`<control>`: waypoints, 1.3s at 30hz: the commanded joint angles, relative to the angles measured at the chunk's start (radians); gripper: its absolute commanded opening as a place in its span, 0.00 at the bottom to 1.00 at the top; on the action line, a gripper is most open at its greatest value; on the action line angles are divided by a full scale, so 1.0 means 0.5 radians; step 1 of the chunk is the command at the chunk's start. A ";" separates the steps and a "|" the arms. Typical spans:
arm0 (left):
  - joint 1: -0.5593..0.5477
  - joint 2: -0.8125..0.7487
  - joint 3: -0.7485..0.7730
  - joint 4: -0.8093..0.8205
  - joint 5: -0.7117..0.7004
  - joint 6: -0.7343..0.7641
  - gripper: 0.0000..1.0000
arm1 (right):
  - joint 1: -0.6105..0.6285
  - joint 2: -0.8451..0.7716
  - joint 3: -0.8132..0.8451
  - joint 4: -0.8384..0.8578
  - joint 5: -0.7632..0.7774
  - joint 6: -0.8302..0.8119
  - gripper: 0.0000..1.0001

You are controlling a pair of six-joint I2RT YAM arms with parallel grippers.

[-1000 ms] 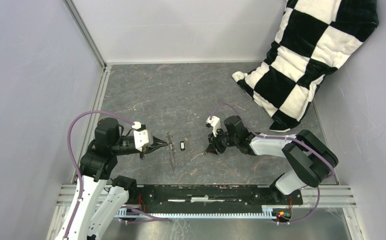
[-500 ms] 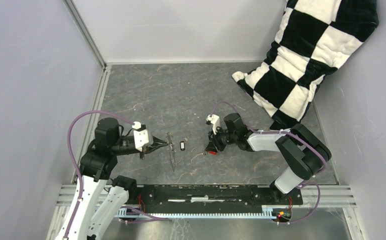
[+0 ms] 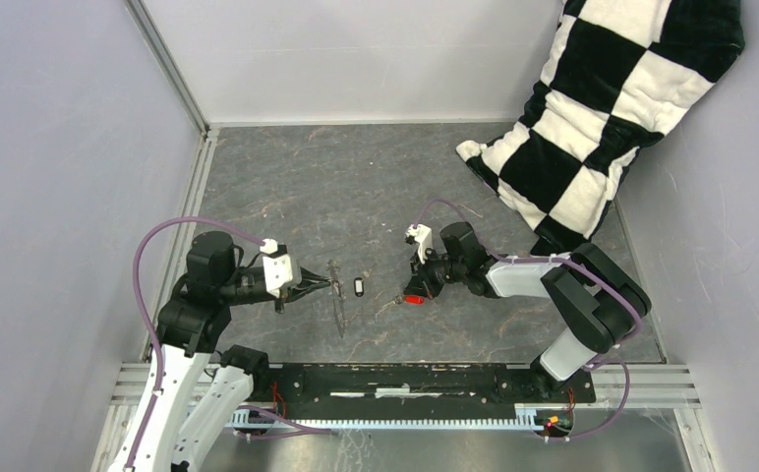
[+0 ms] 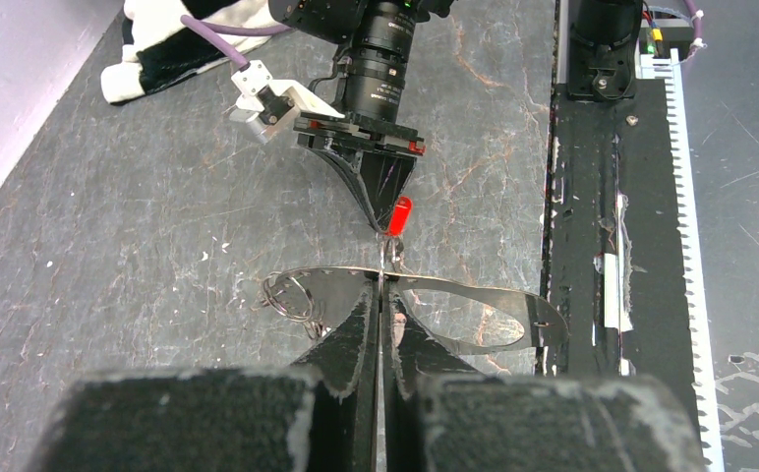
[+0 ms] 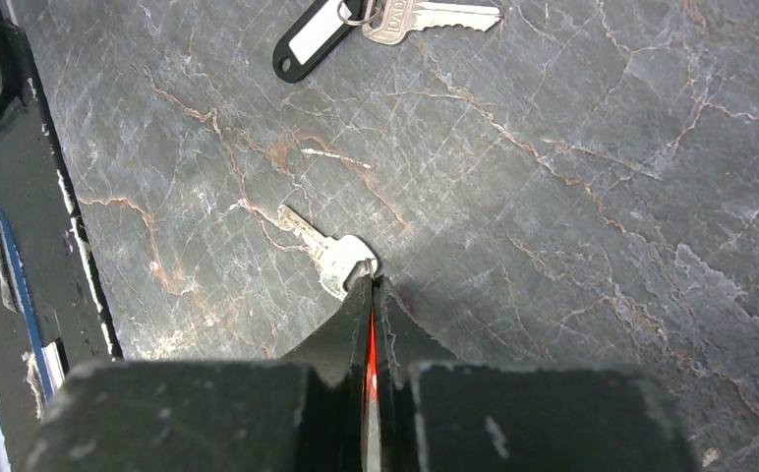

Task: Put the keys on the keyring

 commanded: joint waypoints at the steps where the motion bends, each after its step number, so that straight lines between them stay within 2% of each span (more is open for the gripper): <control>1: -0.002 0.004 0.081 0.031 -0.016 0.074 0.02 | -0.004 0.023 0.015 0.101 -0.052 0.028 0.04; 6: -0.002 0.001 0.078 0.030 -0.017 0.074 0.02 | -0.006 0.027 0.026 0.087 -0.060 0.023 0.12; 21: -0.001 0.044 0.097 -0.018 -0.049 0.096 0.02 | 0.044 0.029 -0.019 0.152 -0.031 0.056 0.14; 26: -0.002 0.064 0.108 -0.048 -0.068 0.103 0.02 | 0.096 0.035 -0.002 0.083 0.069 0.003 0.13; 30: -0.002 0.060 0.112 -0.054 -0.070 0.114 0.02 | 0.099 0.007 -0.019 0.099 0.131 0.004 0.07; 32: -0.002 0.059 0.112 -0.054 -0.070 0.117 0.02 | 0.100 -0.017 -0.019 0.090 0.157 -0.006 0.01; 39: -0.002 0.047 0.100 -0.057 -0.072 0.118 0.02 | 0.103 -0.071 -0.012 0.025 0.213 -0.047 0.00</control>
